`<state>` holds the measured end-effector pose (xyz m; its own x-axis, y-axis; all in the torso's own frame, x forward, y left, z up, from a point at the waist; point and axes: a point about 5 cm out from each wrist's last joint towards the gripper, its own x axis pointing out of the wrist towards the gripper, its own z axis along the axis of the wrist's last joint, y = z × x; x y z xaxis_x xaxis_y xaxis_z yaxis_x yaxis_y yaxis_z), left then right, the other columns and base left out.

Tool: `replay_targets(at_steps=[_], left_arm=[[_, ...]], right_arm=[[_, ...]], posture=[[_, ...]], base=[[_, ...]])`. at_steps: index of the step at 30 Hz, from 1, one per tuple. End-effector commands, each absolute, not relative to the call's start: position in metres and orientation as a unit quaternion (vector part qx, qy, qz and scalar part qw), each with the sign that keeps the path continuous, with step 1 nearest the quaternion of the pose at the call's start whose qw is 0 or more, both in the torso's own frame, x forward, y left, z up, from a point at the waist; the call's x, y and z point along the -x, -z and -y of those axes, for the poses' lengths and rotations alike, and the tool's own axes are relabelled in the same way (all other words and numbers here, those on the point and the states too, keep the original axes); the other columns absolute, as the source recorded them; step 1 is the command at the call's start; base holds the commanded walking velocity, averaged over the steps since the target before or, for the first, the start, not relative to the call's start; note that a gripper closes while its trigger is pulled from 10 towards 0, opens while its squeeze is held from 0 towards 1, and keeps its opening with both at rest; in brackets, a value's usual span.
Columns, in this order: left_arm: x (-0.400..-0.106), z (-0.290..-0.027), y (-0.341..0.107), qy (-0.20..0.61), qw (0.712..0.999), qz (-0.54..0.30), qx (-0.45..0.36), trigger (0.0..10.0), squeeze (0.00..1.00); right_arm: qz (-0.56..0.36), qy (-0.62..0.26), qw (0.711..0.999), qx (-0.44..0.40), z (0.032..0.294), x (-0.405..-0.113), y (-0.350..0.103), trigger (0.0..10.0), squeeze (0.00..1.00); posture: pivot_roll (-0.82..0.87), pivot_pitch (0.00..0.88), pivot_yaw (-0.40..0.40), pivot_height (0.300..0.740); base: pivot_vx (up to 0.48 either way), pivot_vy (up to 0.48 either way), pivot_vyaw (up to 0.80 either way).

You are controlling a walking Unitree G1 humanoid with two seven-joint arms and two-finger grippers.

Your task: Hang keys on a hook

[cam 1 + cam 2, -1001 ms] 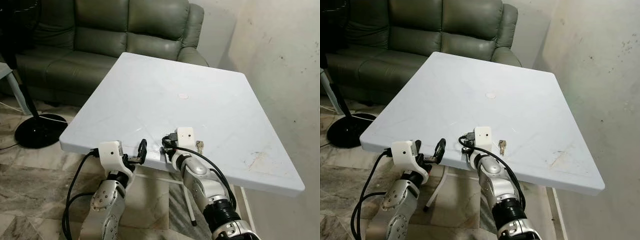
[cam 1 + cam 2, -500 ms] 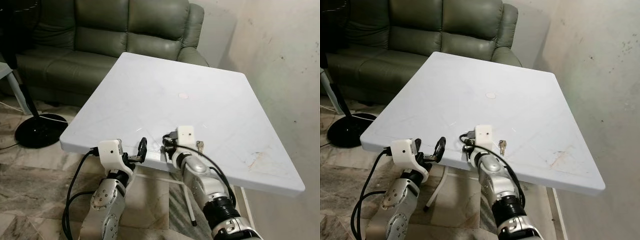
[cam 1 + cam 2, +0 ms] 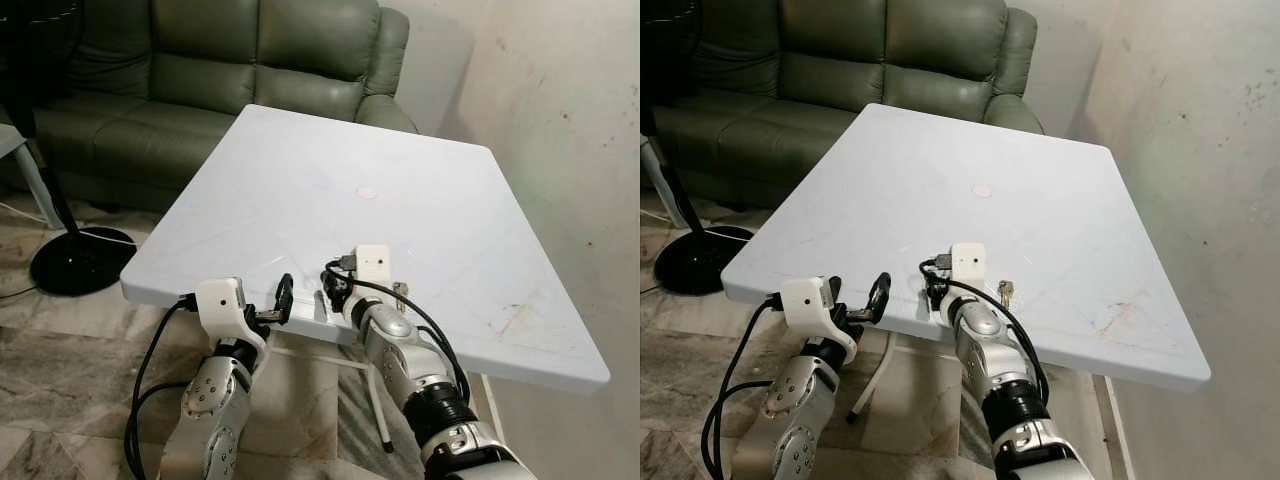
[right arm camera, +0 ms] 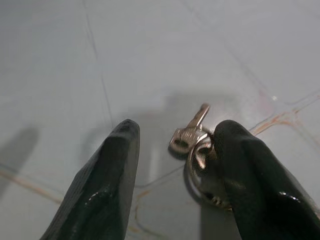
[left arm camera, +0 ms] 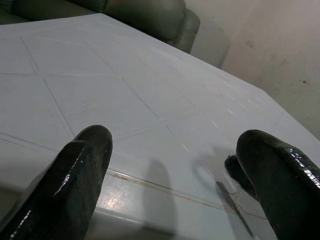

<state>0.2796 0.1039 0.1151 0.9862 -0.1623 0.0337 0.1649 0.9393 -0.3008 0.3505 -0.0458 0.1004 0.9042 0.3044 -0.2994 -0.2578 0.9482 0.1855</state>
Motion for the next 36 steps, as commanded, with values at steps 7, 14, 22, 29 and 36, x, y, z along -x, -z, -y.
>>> replay_targets(at_steps=[7,14,22,29,36], left_arm=[[-0.279,-0.086,-0.123,0.094,0.977,0.012,0.191,10.0,0.00],[-0.279,-0.086,-0.123,0.091,0.977,0.012,0.191,10.0,0.00],[-0.279,-0.087,-0.123,0.090,0.977,0.012,0.191,10.0,0.00],[-0.279,-0.087,-0.123,0.090,0.977,0.012,0.191,10.0,0.00],[-0.279,-0.087,-0.123,0.090,0.977,0.012,0.191,10.0,0.00]], right_arm=[[-0.137,-0.172,0.973,-0.066,0.018,-0.362,-0.125,10.0,0.00],[-0.133,-0.171,0.974,-0.062,0.018,-0.366,-0.128,10.0,0.00],[-0.134,-0.171,0.974,-0.061,0.018,-0.366,-0.128,10.0,0.00],[-0.134,-0.171,0.974,-0.061,0.018,-0.366,-0.128,10.0,0.00],[-0.134,-0.171,0.974,-0.061,0.018,-0.366,-0.128,10.0,0.00]], posture=[[0.07,0.055,-0.154,0.740],[0.07,0.061,-0.159,0.740],[0.07,0.061,-0.159,0.740],[0.07,0.061,-0.159,0.740],[0.07,0.061,-0.159,0.740]], base=[[0.000,0.000,0.00],[0.000,0.000,0.00],[0.000,0.000,0.00],[0.000,0.000,0.00],[0.000,0.000,0.00]])
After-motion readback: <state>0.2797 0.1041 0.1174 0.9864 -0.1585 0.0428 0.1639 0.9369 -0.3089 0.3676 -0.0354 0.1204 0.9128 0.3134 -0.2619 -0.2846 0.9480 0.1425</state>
